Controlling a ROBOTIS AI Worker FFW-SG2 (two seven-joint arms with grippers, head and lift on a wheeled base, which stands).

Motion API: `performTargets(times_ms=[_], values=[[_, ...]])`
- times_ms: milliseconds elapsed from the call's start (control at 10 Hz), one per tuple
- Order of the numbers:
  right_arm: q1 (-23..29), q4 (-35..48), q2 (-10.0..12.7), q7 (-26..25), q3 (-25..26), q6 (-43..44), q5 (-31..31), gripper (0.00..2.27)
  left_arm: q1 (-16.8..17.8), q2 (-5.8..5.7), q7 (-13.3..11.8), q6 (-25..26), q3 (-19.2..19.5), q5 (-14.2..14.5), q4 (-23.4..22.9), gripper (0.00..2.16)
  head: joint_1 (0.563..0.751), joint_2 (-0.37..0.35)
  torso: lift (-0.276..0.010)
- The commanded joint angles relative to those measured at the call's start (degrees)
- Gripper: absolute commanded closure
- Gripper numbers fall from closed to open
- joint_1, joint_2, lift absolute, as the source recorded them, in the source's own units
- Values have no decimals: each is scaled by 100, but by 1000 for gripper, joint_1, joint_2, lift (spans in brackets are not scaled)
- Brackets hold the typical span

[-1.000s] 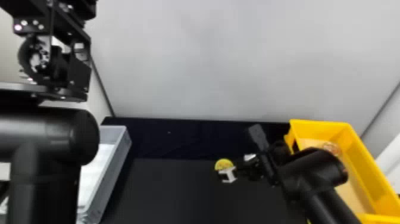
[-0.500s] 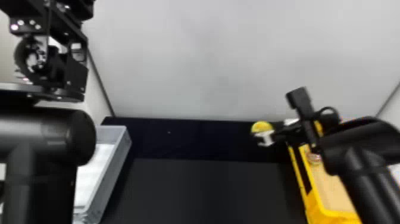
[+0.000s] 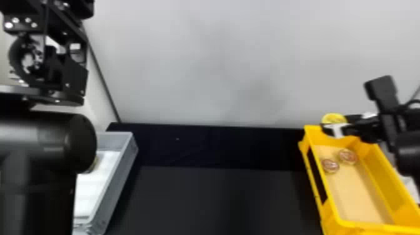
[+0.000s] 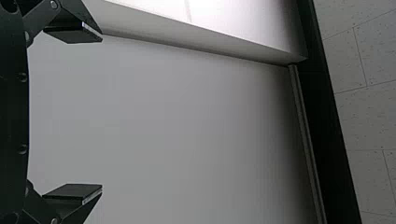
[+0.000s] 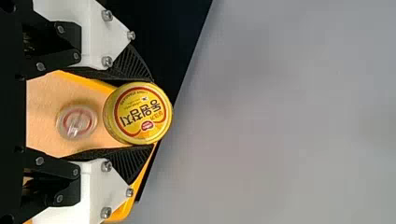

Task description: Pick up the round yellow can and place it in the yellow rectangular box

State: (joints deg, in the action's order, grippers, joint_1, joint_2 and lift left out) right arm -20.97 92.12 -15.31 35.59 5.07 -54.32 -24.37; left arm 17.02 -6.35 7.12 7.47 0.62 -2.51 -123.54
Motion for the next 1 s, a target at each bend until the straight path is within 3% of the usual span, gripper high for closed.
performTargets(times_ms=[0, 400, 900], values=[[67, -54, -139, -33, 407, -11, -122, 592, 12, 2, 0, 9, 0, -4, -12, 140, 663, 54, -5], [251, -581, -183, -120, 820, 367, -60, 592, 38, -15, -26, 62, 0, -13, -48, 140, 663, 54, -5], [532, -1557, -306, -710, 1092, 921, 1039, 592, 82, -24, -35, 88, -9, -13, -65, 140, 663, 54, -5]])
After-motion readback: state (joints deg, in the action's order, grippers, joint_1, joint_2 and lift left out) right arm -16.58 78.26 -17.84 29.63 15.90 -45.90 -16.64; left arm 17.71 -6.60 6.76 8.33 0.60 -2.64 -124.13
